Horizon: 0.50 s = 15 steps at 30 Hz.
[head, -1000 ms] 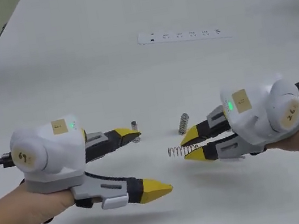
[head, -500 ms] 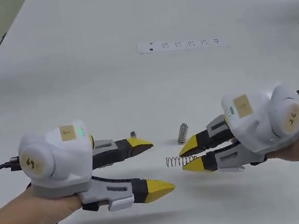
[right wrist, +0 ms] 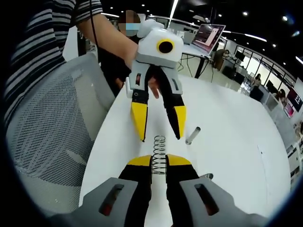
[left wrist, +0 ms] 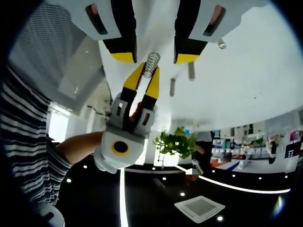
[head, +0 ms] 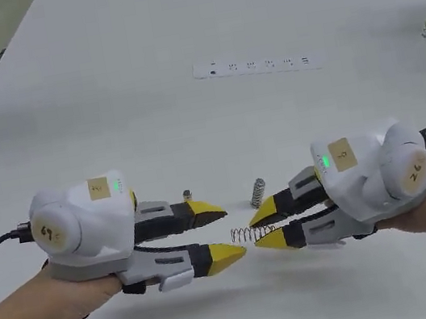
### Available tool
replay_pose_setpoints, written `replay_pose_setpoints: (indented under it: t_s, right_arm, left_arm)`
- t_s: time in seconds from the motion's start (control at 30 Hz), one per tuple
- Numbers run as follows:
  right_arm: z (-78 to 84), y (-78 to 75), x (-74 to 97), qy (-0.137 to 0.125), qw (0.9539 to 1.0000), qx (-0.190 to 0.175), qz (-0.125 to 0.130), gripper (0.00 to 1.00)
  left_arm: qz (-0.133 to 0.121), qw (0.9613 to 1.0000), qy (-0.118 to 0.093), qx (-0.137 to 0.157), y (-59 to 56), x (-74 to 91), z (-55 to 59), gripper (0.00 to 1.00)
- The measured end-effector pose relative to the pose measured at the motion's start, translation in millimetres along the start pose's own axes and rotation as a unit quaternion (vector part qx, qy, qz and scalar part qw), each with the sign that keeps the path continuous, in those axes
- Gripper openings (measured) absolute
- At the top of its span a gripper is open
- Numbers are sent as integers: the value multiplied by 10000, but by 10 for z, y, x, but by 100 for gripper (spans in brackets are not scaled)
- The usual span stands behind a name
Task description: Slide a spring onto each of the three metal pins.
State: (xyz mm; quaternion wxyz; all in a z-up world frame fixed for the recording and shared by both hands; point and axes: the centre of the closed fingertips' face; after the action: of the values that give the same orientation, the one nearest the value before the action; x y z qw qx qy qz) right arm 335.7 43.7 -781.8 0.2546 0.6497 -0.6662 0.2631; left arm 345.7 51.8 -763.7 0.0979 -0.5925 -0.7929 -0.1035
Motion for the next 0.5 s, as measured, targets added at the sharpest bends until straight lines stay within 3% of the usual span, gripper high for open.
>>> replay_pose_setpoints:
  t_s: [0.5]
  right_arm:
    - [-36, 36, 18, -32, 10000, 49, -6, 7]
  left_arm:
    - [174, 9998, -73, 1, -92, -63, -30, 10]
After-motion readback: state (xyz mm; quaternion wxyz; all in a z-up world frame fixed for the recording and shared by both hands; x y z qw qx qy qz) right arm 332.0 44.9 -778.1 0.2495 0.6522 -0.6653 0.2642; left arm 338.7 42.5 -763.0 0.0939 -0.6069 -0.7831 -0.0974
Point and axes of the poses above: the centre of the closed fingertips' face, and the gripper's own axes: x roughly backward along the fingers, y roughly to its left, z roughly out of its underside, and after that the axes turned 11 degrees about -x, right-handed
